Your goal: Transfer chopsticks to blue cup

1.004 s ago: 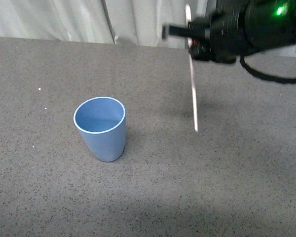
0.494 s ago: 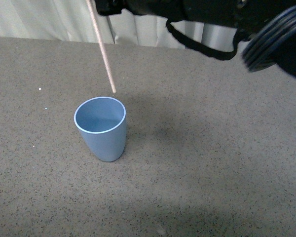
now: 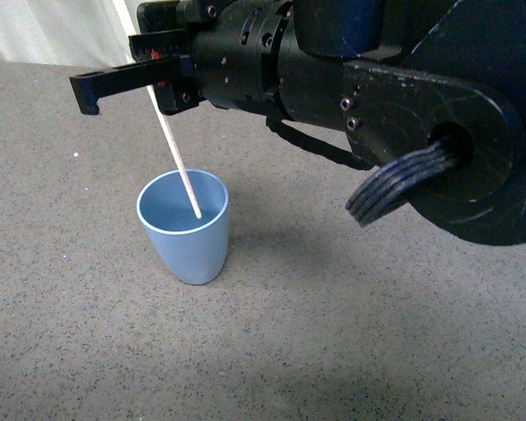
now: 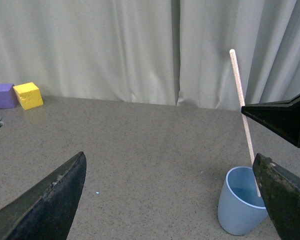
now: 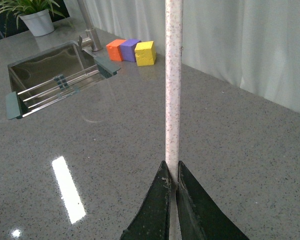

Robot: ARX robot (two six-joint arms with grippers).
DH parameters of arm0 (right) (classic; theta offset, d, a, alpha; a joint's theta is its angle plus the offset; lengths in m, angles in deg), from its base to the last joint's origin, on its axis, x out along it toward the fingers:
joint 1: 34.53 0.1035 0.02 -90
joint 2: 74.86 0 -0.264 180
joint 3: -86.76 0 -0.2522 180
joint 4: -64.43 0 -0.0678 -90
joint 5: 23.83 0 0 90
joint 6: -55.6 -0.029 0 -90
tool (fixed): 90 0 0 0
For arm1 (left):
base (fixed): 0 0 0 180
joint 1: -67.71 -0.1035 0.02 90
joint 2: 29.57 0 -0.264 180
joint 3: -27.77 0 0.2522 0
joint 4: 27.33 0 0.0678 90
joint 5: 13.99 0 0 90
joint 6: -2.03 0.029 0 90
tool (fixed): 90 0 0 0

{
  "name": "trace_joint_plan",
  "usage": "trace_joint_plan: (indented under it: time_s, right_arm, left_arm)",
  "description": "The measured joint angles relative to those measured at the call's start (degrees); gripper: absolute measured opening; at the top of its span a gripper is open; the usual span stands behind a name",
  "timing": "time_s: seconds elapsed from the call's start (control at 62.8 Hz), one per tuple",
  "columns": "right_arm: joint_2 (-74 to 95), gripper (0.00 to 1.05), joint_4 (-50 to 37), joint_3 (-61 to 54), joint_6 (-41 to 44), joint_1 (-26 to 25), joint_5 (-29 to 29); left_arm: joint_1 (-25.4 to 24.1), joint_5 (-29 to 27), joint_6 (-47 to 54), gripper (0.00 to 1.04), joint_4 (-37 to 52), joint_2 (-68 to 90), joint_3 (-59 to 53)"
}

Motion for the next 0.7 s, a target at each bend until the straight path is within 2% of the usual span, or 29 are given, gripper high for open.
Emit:
trace_joint_plan:
  time_s: [0.112, 0.494, 0.653, 0.701]
  right_arm:
    - [0.0, 0.03, -0.2, -1.1, 0.1, 0.1, 0.3]
    - [-2.4, 0.69, -2.1, -5.9, 0.8, 0.2, 0.3]
    - [-6.1, 0.97, -3.5, -8.9, 0.4, -0.5, -5.4]
    - [-7.6, 0.96, -2.9, -9.9, 0.4, -1.0, -8.1]
  left_arm:
    - [0.0, 0.0, 0.0, 0.98, 0.0, 0.0, 0.0]
    - [0.0, 0.0, 0.0, 0.98, 0.0, 0.0, 0.0]
    - [0.0, 0.0, 0.0, 0.98, 0.0, 0.0, 0.0]
    - [0.0, 0.0, 0.0, 0.98, 0.0, 0.0, 0.0]
